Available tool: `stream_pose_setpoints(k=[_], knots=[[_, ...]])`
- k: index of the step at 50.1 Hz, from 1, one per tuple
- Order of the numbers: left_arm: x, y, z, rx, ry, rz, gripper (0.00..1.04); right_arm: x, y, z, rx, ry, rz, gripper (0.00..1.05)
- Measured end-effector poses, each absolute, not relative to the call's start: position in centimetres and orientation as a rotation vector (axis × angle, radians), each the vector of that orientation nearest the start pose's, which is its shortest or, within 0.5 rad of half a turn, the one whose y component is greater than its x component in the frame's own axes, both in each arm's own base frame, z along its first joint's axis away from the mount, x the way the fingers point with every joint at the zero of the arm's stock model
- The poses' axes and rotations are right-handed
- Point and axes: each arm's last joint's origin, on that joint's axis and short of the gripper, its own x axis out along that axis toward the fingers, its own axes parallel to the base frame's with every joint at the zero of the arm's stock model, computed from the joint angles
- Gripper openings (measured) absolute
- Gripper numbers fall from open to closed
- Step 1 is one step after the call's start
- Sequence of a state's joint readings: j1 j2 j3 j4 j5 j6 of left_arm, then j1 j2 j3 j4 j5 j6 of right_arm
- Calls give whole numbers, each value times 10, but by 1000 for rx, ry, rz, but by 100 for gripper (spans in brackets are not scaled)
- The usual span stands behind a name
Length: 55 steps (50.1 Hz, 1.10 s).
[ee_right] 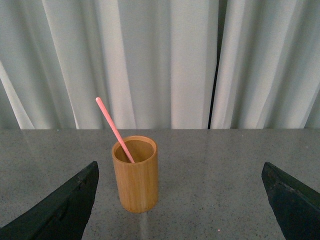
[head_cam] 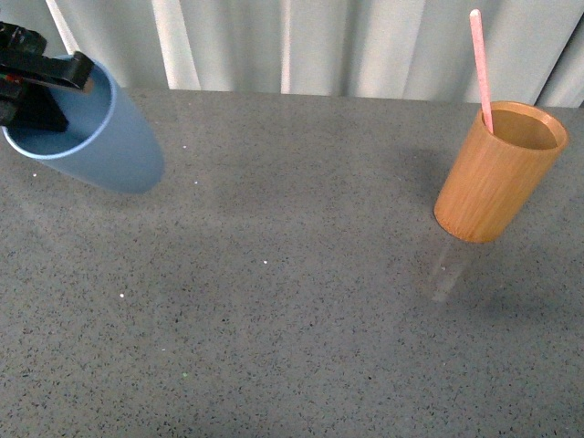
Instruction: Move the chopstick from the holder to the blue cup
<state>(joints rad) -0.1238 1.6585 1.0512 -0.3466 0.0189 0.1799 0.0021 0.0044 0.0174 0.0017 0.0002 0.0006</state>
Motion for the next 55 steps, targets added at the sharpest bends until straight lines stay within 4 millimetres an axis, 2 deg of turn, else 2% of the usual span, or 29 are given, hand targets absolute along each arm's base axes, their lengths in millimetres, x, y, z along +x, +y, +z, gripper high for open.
stream_pose_setpoints(k=[6, 12, 17, 21, 29, 37, 55], knots=[[293, -86, 197, 280, 930, -367, 3, 97, 0, 169, 1, -15, 2, 95], [264, -133, 178, 373, 959, -497, 3, 97, 0, 169, 1, -15, 2, 95], [257, -163, 159, 443, 980, -541, 3, 97, 0, 169, 1, -15, 2, 95], [264, -175, 147, 474, 997, -529, 3, 97, 0, 169, 1, -15, 2, 95], [283, -187, 133, 505, 1004, -483, 3, 97, 0, 169, 1, -15, 2, 95], [294, -192, 130, 507, 1000, -466, 3, 97, 0, 169, 1, -15, 2, 95], [314, -178, 126, 505, 1003, -406, 3, 97, 0, 169, 1, -15, 2, 95]])
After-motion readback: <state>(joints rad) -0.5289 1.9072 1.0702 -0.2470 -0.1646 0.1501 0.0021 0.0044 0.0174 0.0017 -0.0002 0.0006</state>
